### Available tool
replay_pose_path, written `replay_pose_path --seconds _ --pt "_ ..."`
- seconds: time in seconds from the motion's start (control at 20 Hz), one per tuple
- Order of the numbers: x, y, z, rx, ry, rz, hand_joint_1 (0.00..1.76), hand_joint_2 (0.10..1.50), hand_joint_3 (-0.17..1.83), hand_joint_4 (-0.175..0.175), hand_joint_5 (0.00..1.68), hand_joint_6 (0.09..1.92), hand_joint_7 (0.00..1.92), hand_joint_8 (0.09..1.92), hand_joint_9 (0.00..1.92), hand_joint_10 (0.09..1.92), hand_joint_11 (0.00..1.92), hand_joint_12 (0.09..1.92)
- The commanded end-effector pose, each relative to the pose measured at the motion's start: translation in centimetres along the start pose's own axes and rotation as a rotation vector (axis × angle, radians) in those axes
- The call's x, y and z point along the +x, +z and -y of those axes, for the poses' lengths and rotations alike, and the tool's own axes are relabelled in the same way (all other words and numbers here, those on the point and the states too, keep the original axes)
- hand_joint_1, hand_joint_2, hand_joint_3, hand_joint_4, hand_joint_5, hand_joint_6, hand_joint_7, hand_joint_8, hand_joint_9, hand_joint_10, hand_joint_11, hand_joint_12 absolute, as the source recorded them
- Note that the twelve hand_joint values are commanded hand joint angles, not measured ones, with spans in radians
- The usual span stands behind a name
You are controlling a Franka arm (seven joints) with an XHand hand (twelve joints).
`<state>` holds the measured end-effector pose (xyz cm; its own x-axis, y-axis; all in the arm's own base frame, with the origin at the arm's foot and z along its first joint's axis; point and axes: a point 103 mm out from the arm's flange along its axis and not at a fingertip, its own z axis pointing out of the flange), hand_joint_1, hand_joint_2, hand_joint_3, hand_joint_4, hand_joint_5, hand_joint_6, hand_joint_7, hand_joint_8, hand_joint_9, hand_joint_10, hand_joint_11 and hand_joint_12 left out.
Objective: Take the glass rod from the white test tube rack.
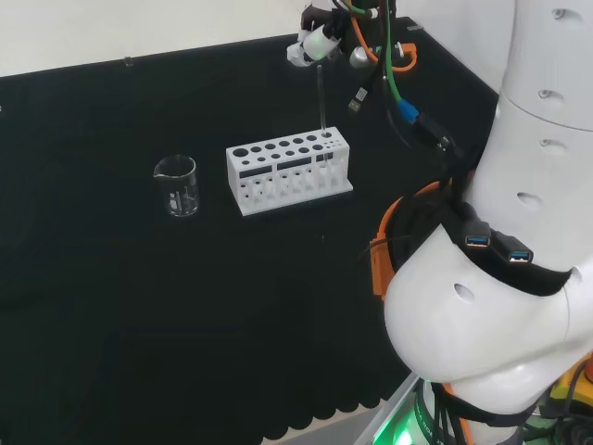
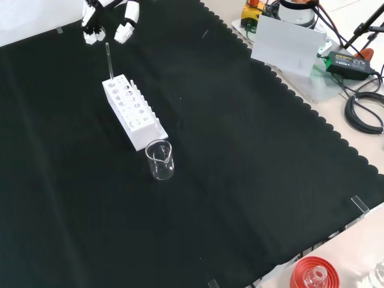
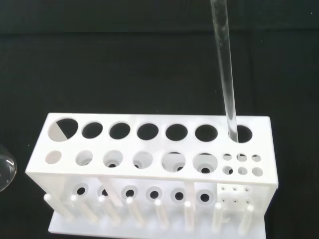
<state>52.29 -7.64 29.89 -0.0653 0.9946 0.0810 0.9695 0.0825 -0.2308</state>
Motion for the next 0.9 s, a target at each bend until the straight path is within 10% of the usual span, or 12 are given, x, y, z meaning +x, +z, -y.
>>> replay_pose_path --seconds 0.05,0.9 --pt "-0.7 0.8 -0.4 0.006 0.002 0.000 0.58 0.90 0.48 -0.155 0.44 0.85 0.86 0.84 0.97 0.75 0.84 1.25" --pt "-1.1 2.9 -1.1 0.036 -0.001 0.001 0.66 0.86 0.48 -0.170 0.51 0.92 0.99 0.80 1.13 0.72 0.99 1.21"
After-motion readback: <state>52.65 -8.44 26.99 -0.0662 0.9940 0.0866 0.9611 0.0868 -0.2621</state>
